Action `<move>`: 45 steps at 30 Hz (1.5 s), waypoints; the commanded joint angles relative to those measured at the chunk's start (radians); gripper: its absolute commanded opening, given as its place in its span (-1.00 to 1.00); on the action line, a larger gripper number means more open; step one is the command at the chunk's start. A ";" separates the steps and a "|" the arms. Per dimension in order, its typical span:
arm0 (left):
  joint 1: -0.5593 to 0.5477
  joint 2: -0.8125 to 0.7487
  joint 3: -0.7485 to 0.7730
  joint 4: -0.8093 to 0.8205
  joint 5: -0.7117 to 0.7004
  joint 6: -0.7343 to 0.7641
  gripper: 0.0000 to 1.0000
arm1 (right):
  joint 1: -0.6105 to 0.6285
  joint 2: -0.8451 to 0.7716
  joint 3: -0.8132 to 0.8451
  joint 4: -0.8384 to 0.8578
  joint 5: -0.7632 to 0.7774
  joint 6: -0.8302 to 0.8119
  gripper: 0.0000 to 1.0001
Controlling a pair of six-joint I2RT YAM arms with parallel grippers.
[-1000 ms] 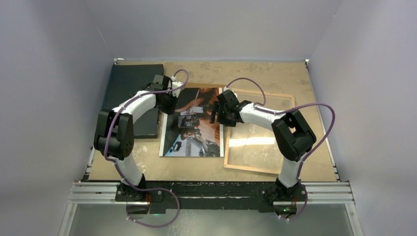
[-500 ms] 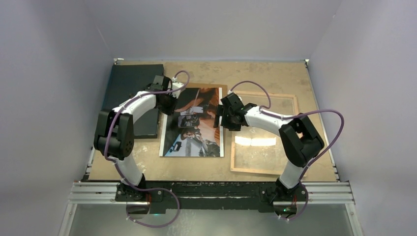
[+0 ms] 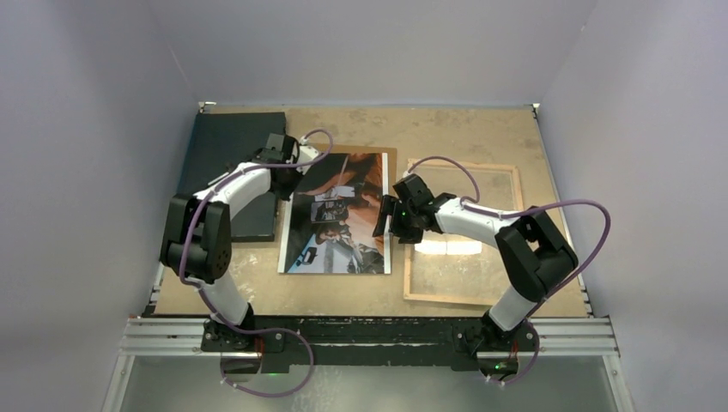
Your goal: Put the photo into the frame
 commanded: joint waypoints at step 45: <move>-0.090 0.039 -0.164 0.124 0.014 -0.027 -1.00 | 0.045 -0.149 -0.289 0.157 -0.290 0.152 0.54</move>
